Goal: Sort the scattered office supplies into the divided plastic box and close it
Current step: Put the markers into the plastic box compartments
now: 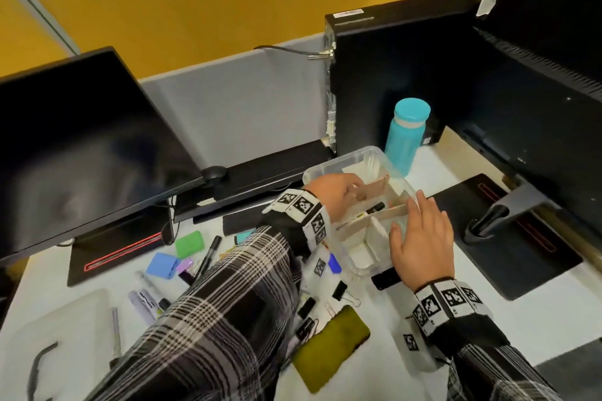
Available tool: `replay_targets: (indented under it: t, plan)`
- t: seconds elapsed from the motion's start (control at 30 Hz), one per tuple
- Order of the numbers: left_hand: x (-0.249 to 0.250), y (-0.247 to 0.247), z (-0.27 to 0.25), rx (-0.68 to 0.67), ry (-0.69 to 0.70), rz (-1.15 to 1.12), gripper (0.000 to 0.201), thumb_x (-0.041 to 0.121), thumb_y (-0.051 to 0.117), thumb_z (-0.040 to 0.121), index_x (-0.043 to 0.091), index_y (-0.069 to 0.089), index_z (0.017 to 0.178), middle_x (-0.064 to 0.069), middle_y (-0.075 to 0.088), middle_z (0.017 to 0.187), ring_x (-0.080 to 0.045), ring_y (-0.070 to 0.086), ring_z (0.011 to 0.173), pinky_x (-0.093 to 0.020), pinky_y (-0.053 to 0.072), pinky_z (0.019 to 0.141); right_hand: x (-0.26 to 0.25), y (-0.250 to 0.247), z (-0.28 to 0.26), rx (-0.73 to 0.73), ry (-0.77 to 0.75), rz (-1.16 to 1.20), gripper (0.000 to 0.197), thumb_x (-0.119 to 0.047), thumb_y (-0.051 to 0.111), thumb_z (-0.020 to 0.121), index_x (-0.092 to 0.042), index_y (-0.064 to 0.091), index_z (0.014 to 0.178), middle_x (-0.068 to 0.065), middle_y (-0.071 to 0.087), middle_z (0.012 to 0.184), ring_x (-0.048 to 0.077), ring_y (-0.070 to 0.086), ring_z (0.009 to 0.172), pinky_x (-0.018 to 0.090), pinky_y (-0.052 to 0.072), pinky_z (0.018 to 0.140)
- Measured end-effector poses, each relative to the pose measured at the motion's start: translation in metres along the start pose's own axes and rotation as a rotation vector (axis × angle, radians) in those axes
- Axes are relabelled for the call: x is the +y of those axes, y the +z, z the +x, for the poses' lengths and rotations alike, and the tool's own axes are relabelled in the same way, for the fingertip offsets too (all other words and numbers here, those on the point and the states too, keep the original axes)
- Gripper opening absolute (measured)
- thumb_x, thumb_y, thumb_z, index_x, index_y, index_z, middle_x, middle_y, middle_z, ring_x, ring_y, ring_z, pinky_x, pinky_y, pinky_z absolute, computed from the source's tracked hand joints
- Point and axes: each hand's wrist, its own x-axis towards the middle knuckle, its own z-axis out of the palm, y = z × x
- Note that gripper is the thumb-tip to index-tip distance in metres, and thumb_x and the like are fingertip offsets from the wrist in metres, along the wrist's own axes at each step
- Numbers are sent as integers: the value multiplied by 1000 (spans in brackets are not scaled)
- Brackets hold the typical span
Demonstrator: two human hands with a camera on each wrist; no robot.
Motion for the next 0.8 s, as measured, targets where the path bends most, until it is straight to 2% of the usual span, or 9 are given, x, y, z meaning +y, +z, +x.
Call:
replay_targets:
  t: [0.1, 0.17, 0.23, 0.27, 0.37, 0.43, 0.5, 0.63, 0.8]
  plan:
    - [-29, -3, -49, 164, -7, -28, 26, 21, 44, 94, 27, 59, 113, 6, 66, 107, -16, 62, 92, -32, 51, 82, -4, -5, -3, 22, -8, 16, 68, -44, 16, 86, -9, 27, 144, 12, 22, 154, 30, 16, 143, 48, 8, 118]
    - [-52, 5, -86, 199, -67, -50, 20, 23, 46, 92, 28, 61, 106, 8, 66, 101, -14, 62, 85, -31, 51, 78, -15, -14, -12, 87, -100, 54, 58, -40, 26, 90, -12, 33, 140, 11, 26, 152, 30, 15, 142, 48, 7, 117]
    - [-76, 22, -122, 157, -149, -20, 16, 28, 47, 92, 28, 61, 101, 11, 64, 98, -12, 61, 83, -29, 50, 76, -34, -22, -28, 132, -321, 146, 42, -33, 39, 90, -14, 47, 126, 10, 42, 139, 30, 30, 133, 48, 24, 114]
    - [-87, 34, -139, 116, -182, -1, 15, 31, 46, 92, 29, 60, 98, 13, 63, 96, -11, 60, 82, -28, 50, 74, -45, -22, -38, 128, -461, 178, 35, -30, 42, 89, -15, 53, 118, 8, 51, 129, 29, 40, 124, 45, 36, 106]
    - [-107, 71, -182, -3, -262, 15, 12, 39, 49, 89, 31, 55, 95, 17, 55, 86, -5, 54, 77, -24, 44, 71, -70, 0, -67, -95, -847, 157, 17, -28, 49, 86, -22, 58, 99, -4, 60, 100, 15, 50, 95, 27, 47, 80]
    - [-113, 92, -199, -65, -289, 22, 17, 44, 51, 87, 31, 54, 98, 17, 52, 88, -4, 48, 76, -24, 41, 71, -81, 24, -81, -325, -964, 46, 15, -33, 47, 82, -28, 60, 89, -11, 60, 90, 9, 51, 84, 21, 50, 68]
    - [-111, 108, -204, -107, -325, 15, 22, 44, 52, 87, 29, 52, 103, 14, 53, 93, -9, 50, 82, -25, 41, 73, -90, 44, -89, -493, -975, -5, 23, -36, 42, 80, -28, 63, 86, -11, 62, 88, 10, 54, 81, 25, 54, 64]
    - [-112, 127, -198, -169, -417, 3, 28, 44, 50, 87, 24, 47, 106, 2, 59, 105, -21, 58, 95, -35, 47, 82, -105, 59, -92, -721, -897, -75, 30, -29, 47, 86, -18, 58, 112, 3, 54, 114, 23, 45, 106, 37, 44, 88]
    - [-113, 128, -194, -190, -459, 5, 26, 33, 49, 86, 16, 49, 105, -7, 57, 107, -28, 59, 95, -38, 47, 82, -125, 68, -93, -758, -912, -210, 28, -21, 54, 85, -15, 57, 112, 9, 52, 117, 30, 42, 111, 41, 37, 88]
